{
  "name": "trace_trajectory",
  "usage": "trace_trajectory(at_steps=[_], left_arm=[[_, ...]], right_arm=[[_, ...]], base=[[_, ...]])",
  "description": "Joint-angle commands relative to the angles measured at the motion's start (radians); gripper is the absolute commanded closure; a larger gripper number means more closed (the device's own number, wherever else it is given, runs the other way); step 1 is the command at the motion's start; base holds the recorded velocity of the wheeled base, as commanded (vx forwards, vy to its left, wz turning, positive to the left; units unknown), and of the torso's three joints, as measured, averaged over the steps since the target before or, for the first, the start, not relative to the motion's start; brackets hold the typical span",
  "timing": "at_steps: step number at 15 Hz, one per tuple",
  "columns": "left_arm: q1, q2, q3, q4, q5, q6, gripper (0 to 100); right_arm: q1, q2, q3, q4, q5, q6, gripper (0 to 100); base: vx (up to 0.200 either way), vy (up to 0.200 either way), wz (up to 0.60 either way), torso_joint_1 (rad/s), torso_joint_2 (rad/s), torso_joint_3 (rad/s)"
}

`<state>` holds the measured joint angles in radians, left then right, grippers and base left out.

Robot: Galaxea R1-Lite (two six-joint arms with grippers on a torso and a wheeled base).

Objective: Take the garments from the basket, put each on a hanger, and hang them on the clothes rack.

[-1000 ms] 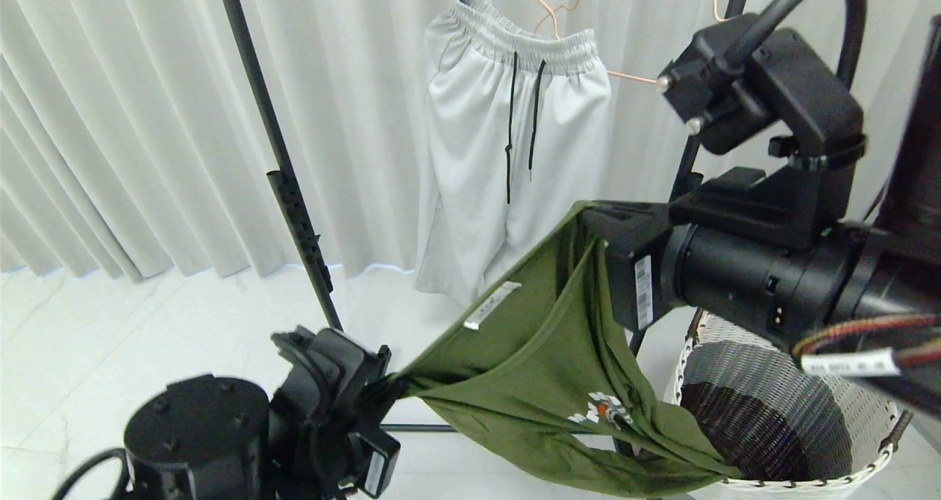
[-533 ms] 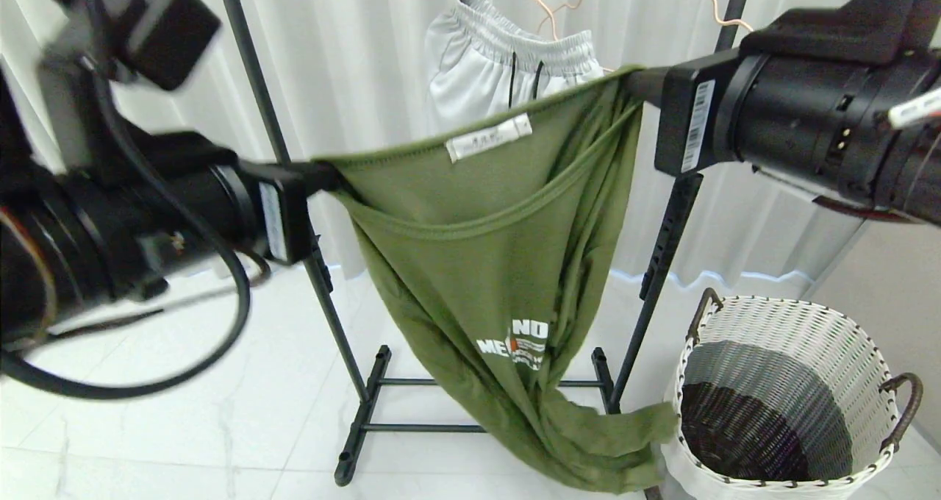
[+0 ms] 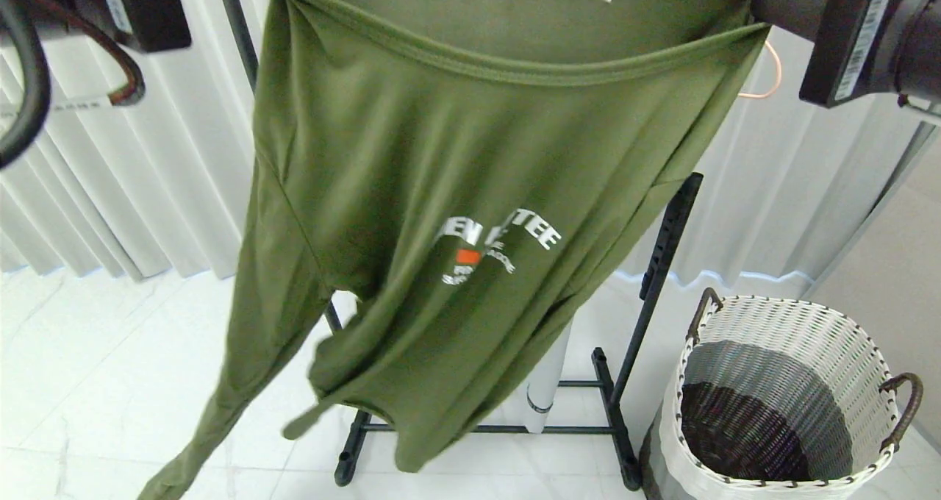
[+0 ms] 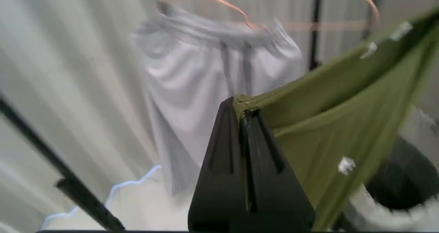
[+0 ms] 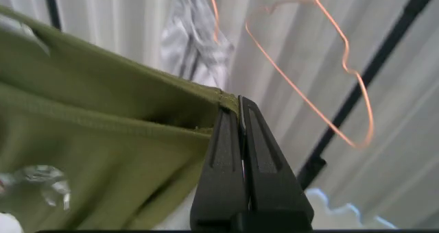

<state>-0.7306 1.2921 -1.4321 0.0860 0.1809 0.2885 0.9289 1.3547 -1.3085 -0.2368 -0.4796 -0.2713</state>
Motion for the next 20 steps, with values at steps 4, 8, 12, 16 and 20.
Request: trace_trajectory(at_steps=[4,8,12,16,20], left_arm=[[-0.064,0.009,0.027,-0.015,0.048,0.015,100],[-0.145,0.036,0.019,-0.017,0.051,0.029,100],[-0.144,0.205,-0.126,-0.103,0.154,0.037,100],[-0.142,0.309,-0.226,-0.153,0.19,0.038,100],[-0.142,0.306,-0.225,-0.153,0.204,0.037,100]], right_arm=[[-0.009,-0.06,0.02,-0.001,-0.002,-0.019,100],[-0.111,-0.083,-0.017,0.1,-0.002,-0.019,100],[-0.051,-0.206,-0.141,0.501,0.019,0.007,100],[0.294,-0.299,-0.106,0.663,0.018,0.052,100],[0.407,-0.284,-0.057,0.66,0.018,0.066,100]], base=[[0.0,0.0,0.0,0.0,0.0,0.0],[0.0,0.0,0.0,0.0,0.0,0.0],[0.0,0.0,0.0,0.0,0.0,0.0],[0.0,0.0,0.0,0.0,0.0,0.0],[0.0,0.0,0.0,0.0,0.0,0.0]])
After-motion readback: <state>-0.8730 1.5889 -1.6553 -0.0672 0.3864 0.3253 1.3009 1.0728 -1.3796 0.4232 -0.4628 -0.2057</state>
